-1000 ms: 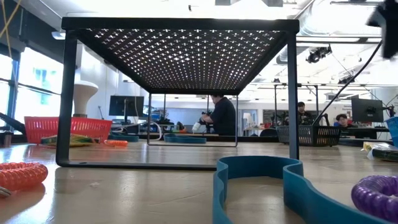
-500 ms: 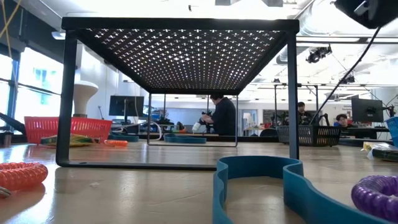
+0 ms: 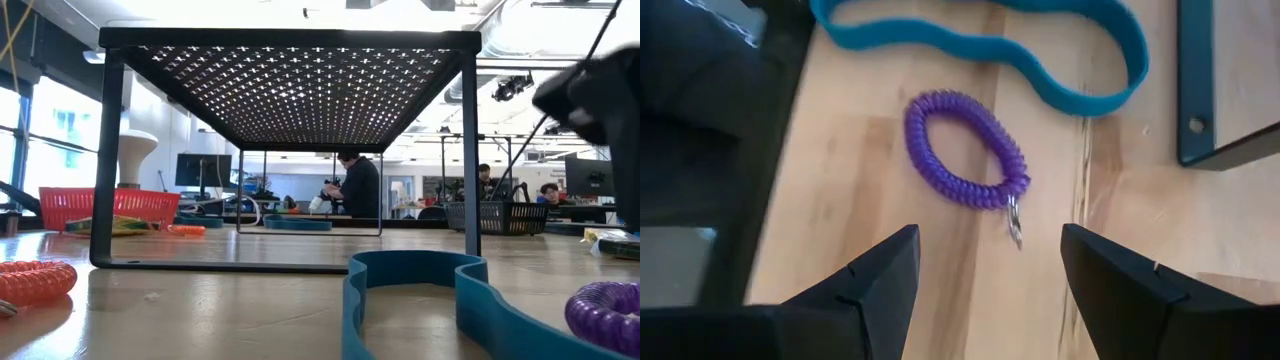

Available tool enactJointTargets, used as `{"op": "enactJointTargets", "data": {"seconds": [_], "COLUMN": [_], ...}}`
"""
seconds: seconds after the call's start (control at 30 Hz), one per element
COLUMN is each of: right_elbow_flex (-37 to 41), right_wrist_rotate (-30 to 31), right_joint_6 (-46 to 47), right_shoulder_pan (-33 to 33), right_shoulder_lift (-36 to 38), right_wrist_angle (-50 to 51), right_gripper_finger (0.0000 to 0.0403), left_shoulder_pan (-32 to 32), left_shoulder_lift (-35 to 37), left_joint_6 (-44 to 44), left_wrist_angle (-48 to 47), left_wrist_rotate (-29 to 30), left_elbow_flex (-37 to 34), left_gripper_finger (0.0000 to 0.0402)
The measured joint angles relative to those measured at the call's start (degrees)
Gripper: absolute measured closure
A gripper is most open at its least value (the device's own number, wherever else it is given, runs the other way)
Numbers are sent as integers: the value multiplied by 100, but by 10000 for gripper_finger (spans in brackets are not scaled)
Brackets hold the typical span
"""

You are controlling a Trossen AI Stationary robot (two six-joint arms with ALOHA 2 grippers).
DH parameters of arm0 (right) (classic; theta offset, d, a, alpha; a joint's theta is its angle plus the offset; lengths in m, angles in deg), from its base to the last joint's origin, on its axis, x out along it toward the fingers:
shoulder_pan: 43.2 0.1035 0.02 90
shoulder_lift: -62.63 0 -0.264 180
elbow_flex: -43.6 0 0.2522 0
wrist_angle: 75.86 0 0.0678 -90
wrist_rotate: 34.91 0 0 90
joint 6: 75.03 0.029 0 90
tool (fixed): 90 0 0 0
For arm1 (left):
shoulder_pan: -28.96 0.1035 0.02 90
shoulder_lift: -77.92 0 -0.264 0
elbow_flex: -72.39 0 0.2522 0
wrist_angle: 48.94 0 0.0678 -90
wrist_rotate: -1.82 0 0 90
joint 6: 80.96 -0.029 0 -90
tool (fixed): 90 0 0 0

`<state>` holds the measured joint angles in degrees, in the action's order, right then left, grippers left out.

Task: Pick & Place Office Desk Supplies
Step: Put the violet spring keychain into the black bin

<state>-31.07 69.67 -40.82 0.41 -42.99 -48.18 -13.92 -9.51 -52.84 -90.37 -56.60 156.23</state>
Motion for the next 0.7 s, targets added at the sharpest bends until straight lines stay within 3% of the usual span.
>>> {"op": "enactJointTargets", "data": {"seconds": [0.4, 0.53, 0.7], "right_elbow_flex": [0, -9, -9], "right_wrist_rotate": [67, 71, 68], "right_joint_6": [-153, -152, -152], "right_shoulder_pan": [-118, -140, -144], "right_shoulder_lift": [-452, -492, -499], "right_wrist_angle": [-306, -310, -326], "right_gripper_finger": [180, 215, 291], "left_shoulder_pan": [-200, -294, -358], "left_shoulder_lift": [-33, -33, -34], "left_joint_6": [-24, -26, -26], "left_wrist_angle": [76, 75, 73], "left_wrist_rotate": [11, 13, 13], "left_elbow_flex": [-2, -2, -2], "left_gripper_finger": [242, 242, 242]}}
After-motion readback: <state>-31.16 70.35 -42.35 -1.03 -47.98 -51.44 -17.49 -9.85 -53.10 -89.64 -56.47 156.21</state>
